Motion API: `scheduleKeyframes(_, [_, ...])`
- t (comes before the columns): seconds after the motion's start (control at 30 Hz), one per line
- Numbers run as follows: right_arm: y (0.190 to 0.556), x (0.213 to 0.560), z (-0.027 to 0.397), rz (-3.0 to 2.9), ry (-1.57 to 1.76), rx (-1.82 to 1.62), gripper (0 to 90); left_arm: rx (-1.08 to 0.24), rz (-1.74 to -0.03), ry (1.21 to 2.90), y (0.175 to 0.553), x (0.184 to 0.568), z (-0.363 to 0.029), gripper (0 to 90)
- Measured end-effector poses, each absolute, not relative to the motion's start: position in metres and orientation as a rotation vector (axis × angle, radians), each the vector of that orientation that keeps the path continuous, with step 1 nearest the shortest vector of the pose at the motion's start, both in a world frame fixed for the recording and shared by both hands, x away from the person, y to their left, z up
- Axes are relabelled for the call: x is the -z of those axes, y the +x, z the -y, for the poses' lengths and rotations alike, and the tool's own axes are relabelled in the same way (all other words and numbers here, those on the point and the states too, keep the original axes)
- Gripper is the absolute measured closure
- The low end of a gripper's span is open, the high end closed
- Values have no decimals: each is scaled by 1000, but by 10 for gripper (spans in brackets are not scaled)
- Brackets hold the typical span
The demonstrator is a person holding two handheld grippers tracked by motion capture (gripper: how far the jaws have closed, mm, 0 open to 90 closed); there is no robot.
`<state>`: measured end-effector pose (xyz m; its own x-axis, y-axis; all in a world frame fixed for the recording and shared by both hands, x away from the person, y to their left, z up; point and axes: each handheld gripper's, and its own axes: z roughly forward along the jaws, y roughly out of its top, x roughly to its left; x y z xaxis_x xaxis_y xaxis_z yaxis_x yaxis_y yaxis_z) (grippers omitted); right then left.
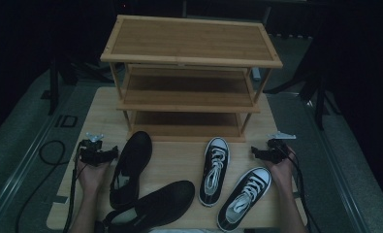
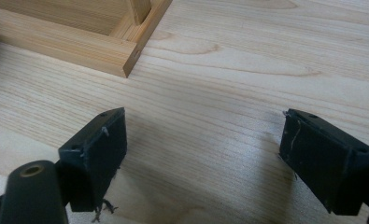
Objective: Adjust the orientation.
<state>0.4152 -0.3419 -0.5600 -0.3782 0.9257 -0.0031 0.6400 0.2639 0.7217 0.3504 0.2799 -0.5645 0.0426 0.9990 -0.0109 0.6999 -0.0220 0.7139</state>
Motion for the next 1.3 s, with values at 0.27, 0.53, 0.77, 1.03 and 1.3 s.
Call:
scheduleKeyframes(0.27, [415,560,342,-2102,1421,-900,169,-696,-1690,1791,348,562,-284,402])
scheduleKeyframes(0.53, [415,560,343,-2101,1422,-900,171,-675,-1667,1815,344,554,-290,495])
scheduleKeyframes(0.77, [415,560,343,-2100,1422,-900,172,-606,-1638,1814,341,545,-293,565])
scheduleKeyframes(1.03, [415,560,343,-2100,1422,-899,172,-483,-1608,1902,335,540,-297,584])
scheduleKeyframes(1.3, [415,560,343,-2100,1422,-900,173,-476,-1562,1935,326,522,-301,568])
